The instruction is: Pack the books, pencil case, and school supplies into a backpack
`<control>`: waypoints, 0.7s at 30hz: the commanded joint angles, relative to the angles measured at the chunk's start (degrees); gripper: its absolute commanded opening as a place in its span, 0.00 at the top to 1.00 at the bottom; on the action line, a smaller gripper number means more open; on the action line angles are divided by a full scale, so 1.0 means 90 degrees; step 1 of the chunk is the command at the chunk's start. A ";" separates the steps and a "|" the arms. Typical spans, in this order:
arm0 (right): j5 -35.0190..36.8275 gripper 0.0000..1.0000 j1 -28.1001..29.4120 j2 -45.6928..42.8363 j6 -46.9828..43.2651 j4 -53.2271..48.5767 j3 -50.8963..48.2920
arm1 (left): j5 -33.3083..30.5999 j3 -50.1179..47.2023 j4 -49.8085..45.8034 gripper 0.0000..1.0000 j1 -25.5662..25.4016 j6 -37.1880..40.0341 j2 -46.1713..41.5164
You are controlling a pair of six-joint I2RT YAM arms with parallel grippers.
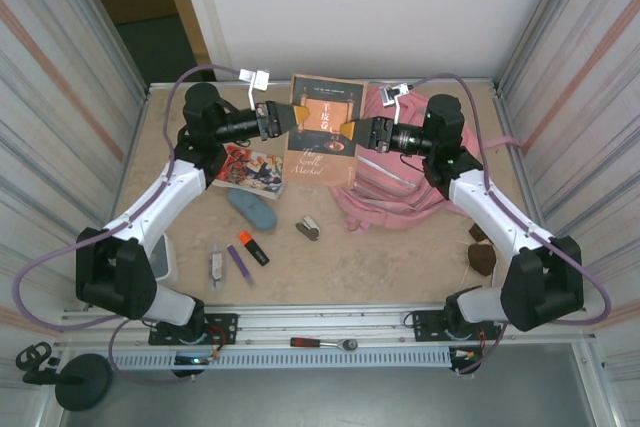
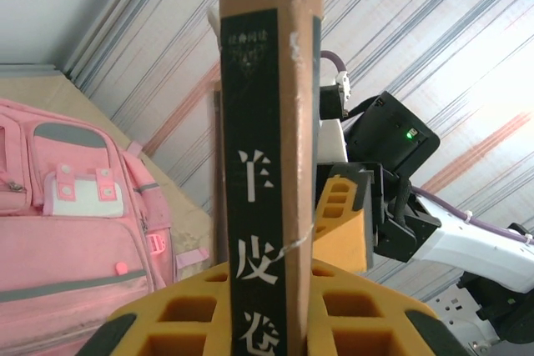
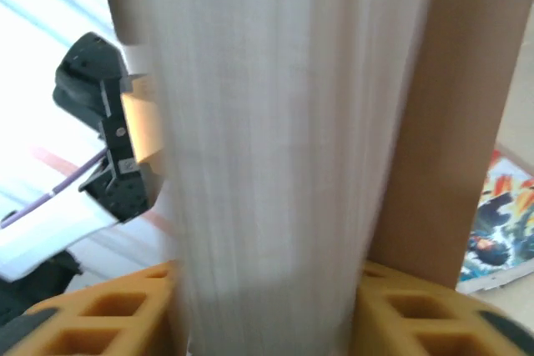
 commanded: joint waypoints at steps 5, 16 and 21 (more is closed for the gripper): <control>0.0573 0.04 -0.0636 -0.0169 -0.1048 -0.1318 0.0274 | 0.0215 0.0189 0.0244 1.00 0.0051 -0.0008 -0.0358; -0.1017 0.01 0.0116 0.0336 -0.0715 0.0462 0.0559 | 0.0642 0.0258 0.1094 1.00 -0.0079 -0.0623 -0.0361; -0.1200 0.01 0.0169 0.0663 -0.0240 0.1130 0.0710 | 0.0817 0.0329 0.1579 1.00 -0.0088 -0.1002 -0.0331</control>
